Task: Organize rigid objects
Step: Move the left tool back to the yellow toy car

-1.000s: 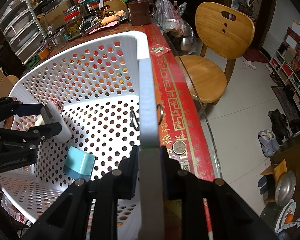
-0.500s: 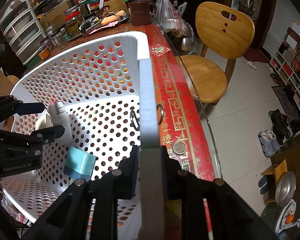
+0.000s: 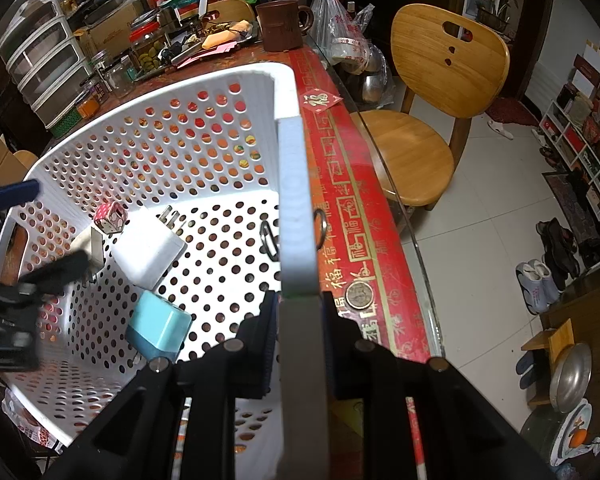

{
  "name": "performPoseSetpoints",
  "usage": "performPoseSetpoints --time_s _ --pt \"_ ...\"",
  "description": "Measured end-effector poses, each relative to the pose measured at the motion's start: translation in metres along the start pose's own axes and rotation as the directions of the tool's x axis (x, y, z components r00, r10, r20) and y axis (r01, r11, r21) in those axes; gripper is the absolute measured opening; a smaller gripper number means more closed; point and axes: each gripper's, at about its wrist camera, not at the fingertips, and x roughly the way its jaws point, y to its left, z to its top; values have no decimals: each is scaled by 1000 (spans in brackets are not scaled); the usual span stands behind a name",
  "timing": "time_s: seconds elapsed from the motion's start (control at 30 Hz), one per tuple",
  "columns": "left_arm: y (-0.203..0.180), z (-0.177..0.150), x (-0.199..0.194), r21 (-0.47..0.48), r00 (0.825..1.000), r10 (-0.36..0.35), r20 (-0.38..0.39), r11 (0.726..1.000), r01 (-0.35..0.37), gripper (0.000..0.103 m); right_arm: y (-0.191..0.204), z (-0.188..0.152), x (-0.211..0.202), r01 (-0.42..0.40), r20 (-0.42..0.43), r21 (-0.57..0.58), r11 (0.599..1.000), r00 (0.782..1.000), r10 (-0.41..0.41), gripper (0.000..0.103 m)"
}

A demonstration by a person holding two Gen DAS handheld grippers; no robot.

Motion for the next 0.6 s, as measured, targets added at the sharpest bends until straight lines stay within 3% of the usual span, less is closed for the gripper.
performPoseSetpoints --time_s 0.13,0.3,0.4,0.6 --pt "31 -26 -44 -61 995 43 92 997 -37 102 0 0 0 1 1 0 1000 1000 -1 19" --pt "88 -74 -90 -160 972 200 126 971 -179 102 -2 -1 -1 4 3 1 1000 1000 -4 19" --pt "132 -111 -103 -252 960 268 87 938 -239 102 -2 -1 -1 6 3 0 1000 1000 -6 19" --pt "206 -198 -71 -428 955 288 -67 856 -288 102 -4 -1 -2 -5 8 7 1000 1000 5 19"
